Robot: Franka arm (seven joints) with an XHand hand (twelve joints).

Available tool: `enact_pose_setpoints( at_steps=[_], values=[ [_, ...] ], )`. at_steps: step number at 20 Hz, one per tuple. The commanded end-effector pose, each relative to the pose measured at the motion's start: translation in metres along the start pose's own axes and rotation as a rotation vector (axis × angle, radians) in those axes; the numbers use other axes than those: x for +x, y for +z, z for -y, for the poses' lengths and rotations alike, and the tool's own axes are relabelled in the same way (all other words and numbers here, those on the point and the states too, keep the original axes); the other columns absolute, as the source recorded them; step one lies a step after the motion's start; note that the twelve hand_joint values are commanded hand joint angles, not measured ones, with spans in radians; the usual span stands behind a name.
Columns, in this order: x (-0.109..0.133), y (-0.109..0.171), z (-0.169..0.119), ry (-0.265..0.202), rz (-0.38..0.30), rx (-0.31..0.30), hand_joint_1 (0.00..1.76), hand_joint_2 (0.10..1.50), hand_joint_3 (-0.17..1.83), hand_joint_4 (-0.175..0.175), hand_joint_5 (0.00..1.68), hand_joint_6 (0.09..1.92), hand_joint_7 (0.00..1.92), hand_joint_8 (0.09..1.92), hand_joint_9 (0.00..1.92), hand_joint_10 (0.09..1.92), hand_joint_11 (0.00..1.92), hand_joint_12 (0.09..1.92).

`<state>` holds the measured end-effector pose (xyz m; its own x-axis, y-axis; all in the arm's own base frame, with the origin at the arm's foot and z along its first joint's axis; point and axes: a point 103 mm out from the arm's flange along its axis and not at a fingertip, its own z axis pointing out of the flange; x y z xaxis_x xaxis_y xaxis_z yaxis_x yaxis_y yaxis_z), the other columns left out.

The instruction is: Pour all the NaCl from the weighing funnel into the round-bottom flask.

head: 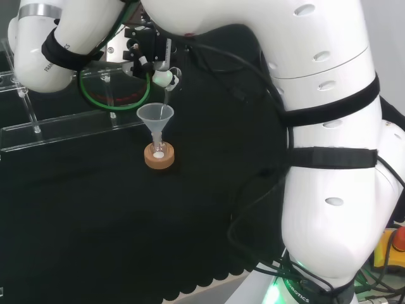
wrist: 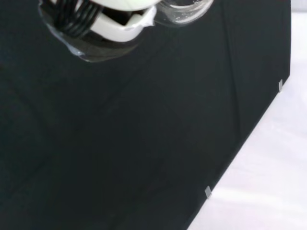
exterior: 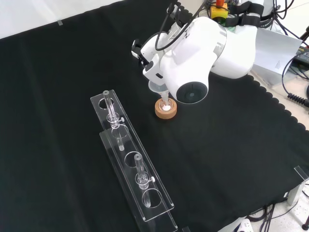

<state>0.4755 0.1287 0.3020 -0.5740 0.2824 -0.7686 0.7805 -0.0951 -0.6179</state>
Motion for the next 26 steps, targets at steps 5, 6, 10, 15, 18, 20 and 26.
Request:
enact_pose_setpoints(
  at_steps=[5,6,10,15,18,20,26],
  values=[
    [0.003,-0.011,0.002,0.022,0.055,0.015,1.12,0.70,0.59,0.160,1.24,0.70,1.31,0.30,1.44,0.09,1.23,0.75],
    [0.003,-0.012,0.002,0.025,0.058,0.016,1.12,0.70,0.59,0.160,1.24,0.70,1.31,0.30,1.44,0.09,1.23,0.75],
    [0.003,-0.015,0.002,0.028,0.056,0.020,1.12,0.70,0.60,0.158,1.25,0.70,1.31,0.30,1.44,0.09,1.23,0.75],
    [0.000,-0.013,0.004,0.030,0.038,0.014,1.12,0.70,0.60,0.155,1.25,0.70,1.32,0.30,1.45,0.09,1.24,0.75],
    [-0.003,-0.010,0.006,0.028,0.009,0.008,1.12,0.70,0.60,0.154,1.25,0.70,1.32,0.30,1.45,0.09,1.24,0.75],
    [-0.004,-0.007,0.007,0.027,-0.008,0.002,1.12,0.70,0.60,0.153,1.25,0.70,1.32,0.30,1.45,0.09,1.24,0.75],
    [-0.011,0.003,0.012,0.021,-0.100,-0.026,1.12,0.70,0.60,0.152,1.25,0.70,1.32,0.30,1.45,0.09,1.24,0.75]
  ],
)
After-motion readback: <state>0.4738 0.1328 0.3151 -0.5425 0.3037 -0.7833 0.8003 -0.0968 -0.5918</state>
